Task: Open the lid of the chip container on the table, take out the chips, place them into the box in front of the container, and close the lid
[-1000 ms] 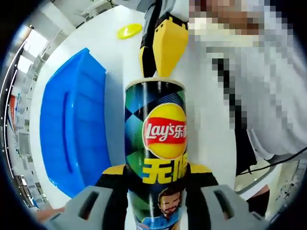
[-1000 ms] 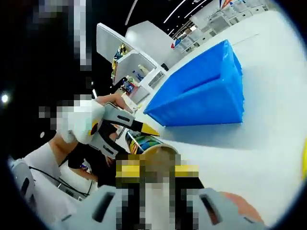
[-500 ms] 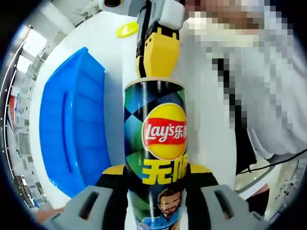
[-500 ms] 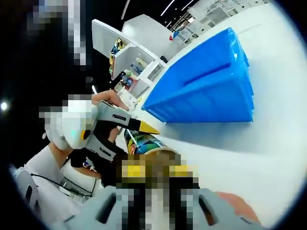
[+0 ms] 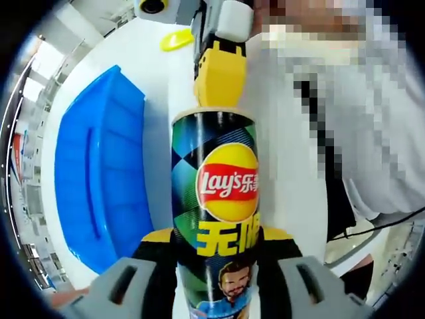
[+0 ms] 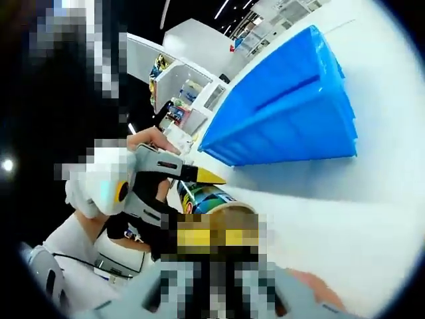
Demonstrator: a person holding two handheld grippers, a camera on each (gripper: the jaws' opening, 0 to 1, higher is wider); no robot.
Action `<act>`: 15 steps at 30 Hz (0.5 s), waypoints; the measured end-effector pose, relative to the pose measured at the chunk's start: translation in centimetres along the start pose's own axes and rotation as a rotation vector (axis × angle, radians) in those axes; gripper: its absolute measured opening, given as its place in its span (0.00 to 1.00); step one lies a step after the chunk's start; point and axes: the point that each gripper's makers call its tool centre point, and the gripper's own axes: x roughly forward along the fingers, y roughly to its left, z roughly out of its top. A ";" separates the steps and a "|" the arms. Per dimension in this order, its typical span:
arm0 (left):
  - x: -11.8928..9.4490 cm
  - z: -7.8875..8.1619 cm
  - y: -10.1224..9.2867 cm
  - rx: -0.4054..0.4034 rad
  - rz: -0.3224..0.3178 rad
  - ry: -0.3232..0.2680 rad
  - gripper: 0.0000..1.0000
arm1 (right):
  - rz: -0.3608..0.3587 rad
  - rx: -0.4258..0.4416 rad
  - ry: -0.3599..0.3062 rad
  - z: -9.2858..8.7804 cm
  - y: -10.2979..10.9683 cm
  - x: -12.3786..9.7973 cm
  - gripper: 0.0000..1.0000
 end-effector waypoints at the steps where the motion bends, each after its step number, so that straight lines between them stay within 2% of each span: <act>1: 0.0 0.0 0.0 0.001 -0.001 0.001 0.47 | -0.009 -0.001 0.000 0.0 -0.1 -0.1 0.00; 11: 0.0 0.1 -0.1 0.013 0.004 -0.006 0.47 | -0.094 -0.036 0.033 -0.4 -0.1 -0.9 0.00; 15: 0.0 0.1 -0.1 0.012 0.007 -0.015 0.46 | -0.131 -0.043 0.048 0.1 -0.5 -1.0 0.00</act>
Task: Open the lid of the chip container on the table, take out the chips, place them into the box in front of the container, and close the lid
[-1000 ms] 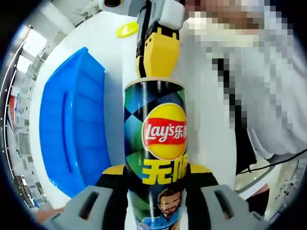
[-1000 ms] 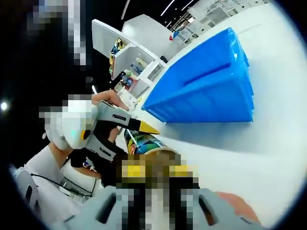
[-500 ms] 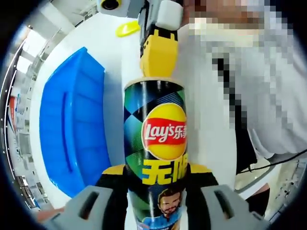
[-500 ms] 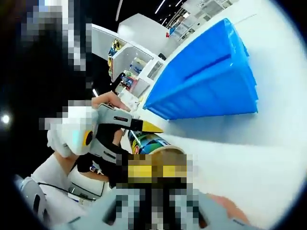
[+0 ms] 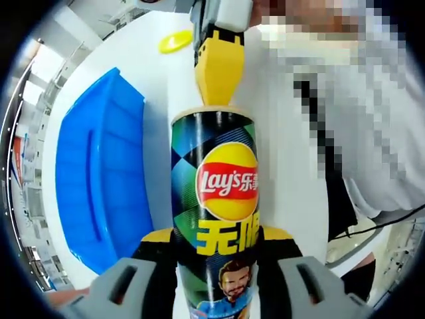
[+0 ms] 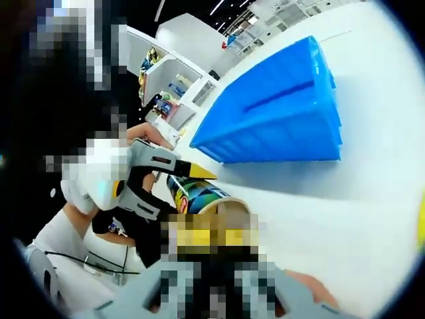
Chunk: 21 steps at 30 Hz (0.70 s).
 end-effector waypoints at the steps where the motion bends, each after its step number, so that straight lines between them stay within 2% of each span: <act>1: 0.0 0.0 0.0 0.001 -0.002 -0.003 0.46 | -0.010 -0.003 0.004 0.0 0.0 0.0 0.00; 3: 0.0 0.1 -0.1 0.004 -0.007 -0.006 0.46 | -0.037 -0.030 0.004 -0.1 0.0 -0.2 0.00; 10: 0.2 0.4 -0.1 0.017 -0.002 0.005 0.46 | -0.075 -0.042 0.011 -0.1 -0.7 -0.9 0.00; 12: 0.2 0.2 -0.1 0.021 0.001 0.012 0.46 | -0.100 -0.037 0.015 -0.2 -0.9 -1.7 0.00; 14: 0.0 0.1 0.1 0.012 -0.004 0.005 0.46 | -0.128 -0.068 0.004 -0.1 -1.4 -2.3 0.00; 16: 0.1 0.2 0.0 0.009 -0.008 -0.002 0.46 | -0.130 -0.062 -0.004 -0.1 -1.7 -2.8 0.00; 21: 0.2 0.1 0.2 0.016 -0.005 0.031 0.47 | -0.149 -0.059 -0.019 -0.2 -2.2 -3.9 0.00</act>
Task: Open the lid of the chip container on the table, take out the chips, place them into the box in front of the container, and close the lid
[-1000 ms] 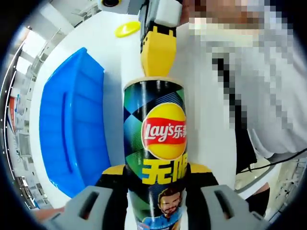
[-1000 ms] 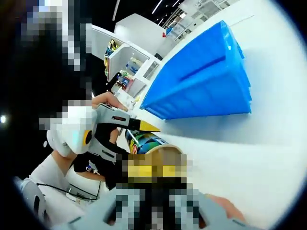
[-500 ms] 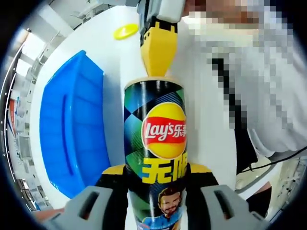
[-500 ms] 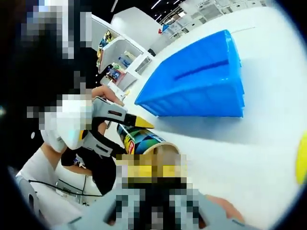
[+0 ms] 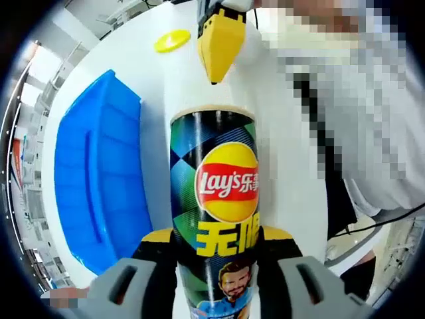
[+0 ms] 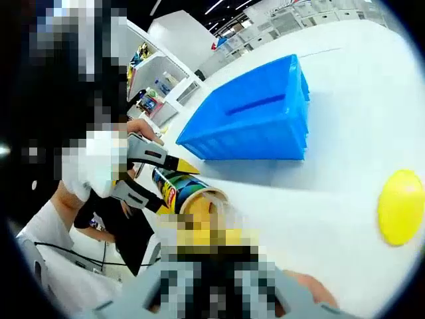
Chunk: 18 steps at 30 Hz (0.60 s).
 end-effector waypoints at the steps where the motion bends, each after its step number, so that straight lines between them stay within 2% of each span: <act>1: 0.0 0.0 0.0 -0.002 0.000 -0.002 0.47 | -0.003 -0.003 -0.002 0.0 -0.1 -0.1 0.00; 13: 0.0 0.0 0.1 -0.006 -0.011 -0.009 0.48 | -0.041 0.014 -0.016 -0.7 -1.7 -2.6 0.00; 18: 0.0 0.0 0.0 -0.007 -0.013 -0.007 0.48 | -0.033 0.018 -0.014 -0.8 -2.0 -2.9 0.00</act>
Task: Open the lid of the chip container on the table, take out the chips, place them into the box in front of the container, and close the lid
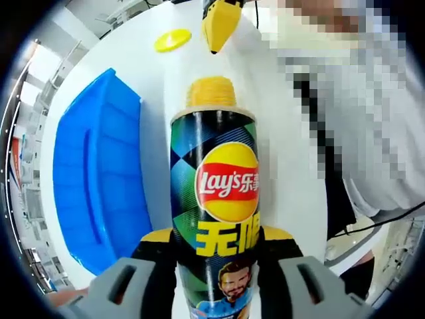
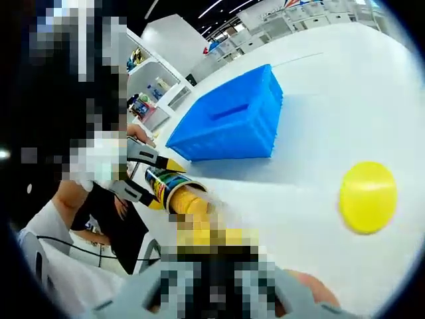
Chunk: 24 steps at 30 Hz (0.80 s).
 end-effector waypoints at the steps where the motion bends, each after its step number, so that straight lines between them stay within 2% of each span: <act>1: 0.0 0.0 0.0 0.000 -0.002 0.002 0.48 | 0.001 -0.002 -0.002 0.0 0.1 -0.1 0.00; 10: 0.0 0.0 -0.1 -0.002 -0.013 -0.004 0.48 | 0.002 0.013 -0.009 -0.2 -0.2 -0.7 0.00; 14: -0.1 0.1 -0.1 0.000 -0.018 -0.005 0.48 | 0.016 -0.007 -0.010 -0.2 -0.3 -0.7 0.01; 16: 0.0 0.1 -0.1 0.002 -0.019 -0.008 0.48 | 0.023 -0.061 -0.025 -0.2 -0.2 -0.6 0.02; 17: 0.0 0.1 -0.1 0.003 -0.019 -0.009 0.48 | 0.024 -0.124 -0.049 -0.1 0.1 -0.7 0.03; 19: 0.0 0.1 -0.1 0.003 -0.020 -0.010 0.48 | 0.031 -0.138 -0.060 -0.4 0.3 -0.7 0.04; 22: 0.0 0.2 -0.2 -0.001 -0.024 -0.014 0.48 | 0.055 -0.209 -0.088 -0.7 0.8 -0.7 0.06; 24: 0.0 0.2 -0.2 -0.001 -0.025 -0.015 0.48 | 0.067 -0.273 -0.128 -0.3 1.2 -1.0 0.13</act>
